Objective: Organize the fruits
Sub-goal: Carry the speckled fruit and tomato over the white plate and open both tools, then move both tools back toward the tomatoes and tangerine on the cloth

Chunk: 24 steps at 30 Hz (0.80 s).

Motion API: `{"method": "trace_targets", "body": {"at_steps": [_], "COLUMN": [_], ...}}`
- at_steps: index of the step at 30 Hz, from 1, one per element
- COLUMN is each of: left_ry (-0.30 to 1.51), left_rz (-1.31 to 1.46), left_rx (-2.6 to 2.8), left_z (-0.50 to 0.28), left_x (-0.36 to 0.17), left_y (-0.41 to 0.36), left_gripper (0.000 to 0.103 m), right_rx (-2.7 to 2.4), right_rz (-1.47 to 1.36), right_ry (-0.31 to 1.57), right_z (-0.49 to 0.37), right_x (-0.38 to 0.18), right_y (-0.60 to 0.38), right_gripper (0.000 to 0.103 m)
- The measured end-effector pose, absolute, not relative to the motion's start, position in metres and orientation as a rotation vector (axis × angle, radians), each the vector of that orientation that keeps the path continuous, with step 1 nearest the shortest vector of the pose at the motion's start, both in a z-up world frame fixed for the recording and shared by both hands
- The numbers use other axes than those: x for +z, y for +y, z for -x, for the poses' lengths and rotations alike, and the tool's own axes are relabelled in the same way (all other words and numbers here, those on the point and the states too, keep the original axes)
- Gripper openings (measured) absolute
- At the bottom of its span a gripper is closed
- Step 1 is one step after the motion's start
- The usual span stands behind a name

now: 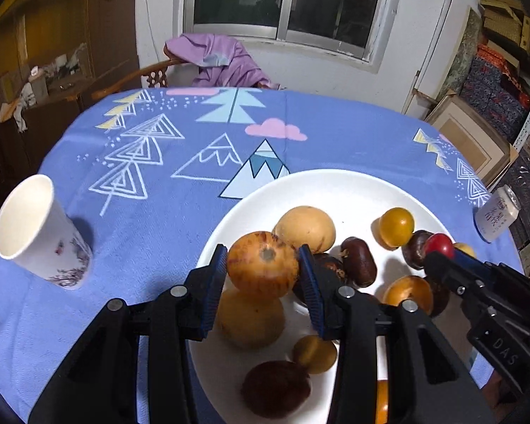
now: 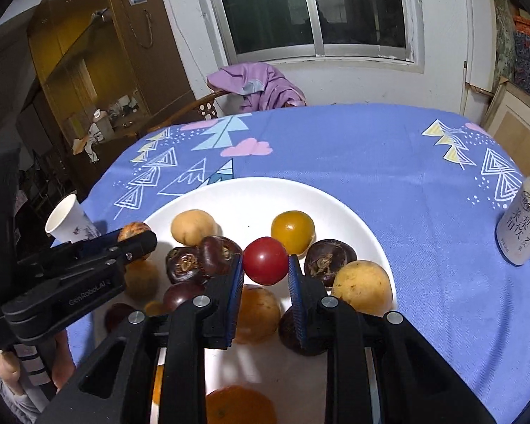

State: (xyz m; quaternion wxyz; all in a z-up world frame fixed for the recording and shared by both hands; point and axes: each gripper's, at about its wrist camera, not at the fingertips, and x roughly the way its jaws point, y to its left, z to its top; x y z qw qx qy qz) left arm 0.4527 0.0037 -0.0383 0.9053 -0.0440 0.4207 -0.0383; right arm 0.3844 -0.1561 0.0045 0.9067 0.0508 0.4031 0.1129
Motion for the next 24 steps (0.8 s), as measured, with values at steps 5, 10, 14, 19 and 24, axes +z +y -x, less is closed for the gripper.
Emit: {"method": "trace_targets", "body": {"at_steps": [5, 10, 14, 19, 24], "left_ry": [0.838, 0.803, 0.796, 0.776, 0.745], "left_rz": [0.053, 0.042, 0.062, 0.088, 0.034], "left_rx": [-0.07, -0.073, -0.074, -0.045, -0.013], "left_z": [-0.449, -0.443, -0.436, -0.408, -0.344], "left_x": [-0.038, -0.03, -0.022, -0.007, -0.006], "left_y": [-0.001, -0.003, 0.003, 0.017, 0.028], "left_gripper": [0.046, 0.057, 0.058, 0.074, 0.091], "right_rx": [0.231, 0.226, 0.227, 0.211, 0.219], "right_rz": [-0.08, -0.08, -0.093, -0.125, -0.093], "right_ry": [0.842, 0.825, 0.792, 0.737, 0.698], "right_z": [-0.387, -0.384, -0.375, -0.351, -0.3], "right_x": [-0.001, 0.003, 0.014, 0.036, 0.05], "right_y": [-0.149, -0.151, -0.156, -0.158, -0.152], "right_gripper": [0.028, 0.032, 0.039, 0.067, 0.088]}}
